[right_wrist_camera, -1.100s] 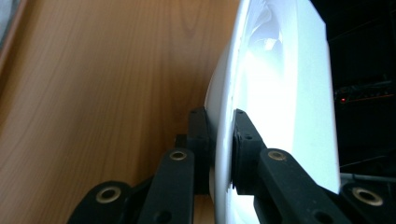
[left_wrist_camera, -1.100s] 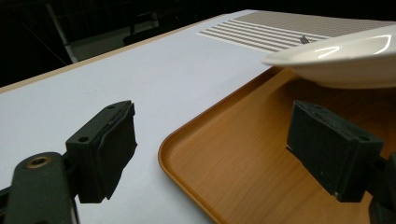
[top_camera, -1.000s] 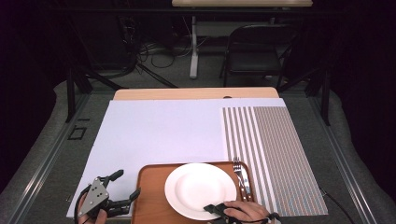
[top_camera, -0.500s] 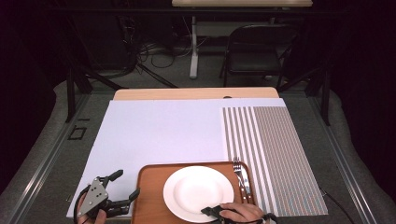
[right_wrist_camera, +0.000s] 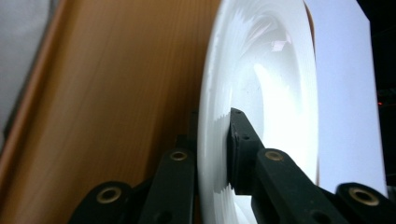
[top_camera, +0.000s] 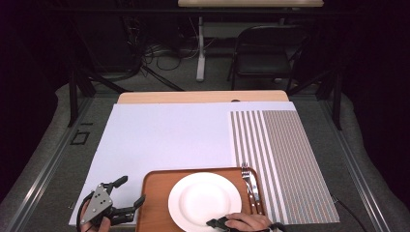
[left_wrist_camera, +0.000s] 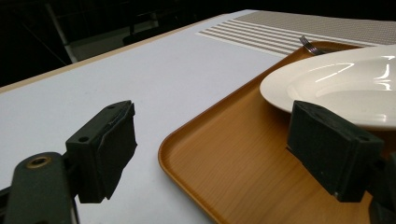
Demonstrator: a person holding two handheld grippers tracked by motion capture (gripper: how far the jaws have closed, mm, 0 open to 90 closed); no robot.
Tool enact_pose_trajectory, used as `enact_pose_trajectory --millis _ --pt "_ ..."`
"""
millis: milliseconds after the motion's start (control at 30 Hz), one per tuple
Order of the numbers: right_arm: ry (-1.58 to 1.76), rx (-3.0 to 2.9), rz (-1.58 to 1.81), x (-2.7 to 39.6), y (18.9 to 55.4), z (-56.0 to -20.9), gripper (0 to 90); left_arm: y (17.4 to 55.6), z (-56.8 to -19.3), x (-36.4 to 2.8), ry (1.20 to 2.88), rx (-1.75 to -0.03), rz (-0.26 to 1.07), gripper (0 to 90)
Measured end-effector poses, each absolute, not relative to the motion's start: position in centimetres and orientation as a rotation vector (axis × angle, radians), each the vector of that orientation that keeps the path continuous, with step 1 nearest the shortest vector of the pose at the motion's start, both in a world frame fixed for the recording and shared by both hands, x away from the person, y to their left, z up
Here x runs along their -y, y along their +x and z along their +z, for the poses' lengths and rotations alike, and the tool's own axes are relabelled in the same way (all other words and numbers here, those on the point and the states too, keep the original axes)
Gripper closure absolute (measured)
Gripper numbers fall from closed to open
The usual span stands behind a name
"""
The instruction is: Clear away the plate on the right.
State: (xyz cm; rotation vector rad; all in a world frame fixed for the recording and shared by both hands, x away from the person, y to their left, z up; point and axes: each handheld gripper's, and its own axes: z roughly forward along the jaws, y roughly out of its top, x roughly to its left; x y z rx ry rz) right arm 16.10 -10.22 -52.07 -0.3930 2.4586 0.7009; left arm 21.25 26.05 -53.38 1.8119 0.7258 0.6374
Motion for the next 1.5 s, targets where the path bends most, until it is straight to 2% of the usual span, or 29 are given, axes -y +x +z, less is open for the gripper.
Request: enact_pose_trajectory --millis 700,933,1033,1433,1500 --pt "-0.435 -2.592 0.778 10.4 16.5 -53.4 68.3 21.3 -53.4 -26.0 1.814 -0.728 0.635 15.5" --pt "-0.445 -2.637 0.775 10.4 16.7 -54.2 60.2 21.3 -53.4 -26.1 1.813 -0.728 0.636 15.5" --pt "-0.43 -2.65 0.809 10.4 16.8 -54.2 50.3 21.3 -53.4 -26.0 1.813 -0.729 0.638 15.6" --pt "-0.447 -2.627 0.802 10.6 16.8 -54.1 46.6 21.4 -53.4 -26.0 1.815 -0.728 0.633 15.6" --pt "-0.415 -2.632 0.794 10.6 16.7 -54.1 43.5 21.4 -53.4 -26.0 1.816 -0.726 0.633 15.6"
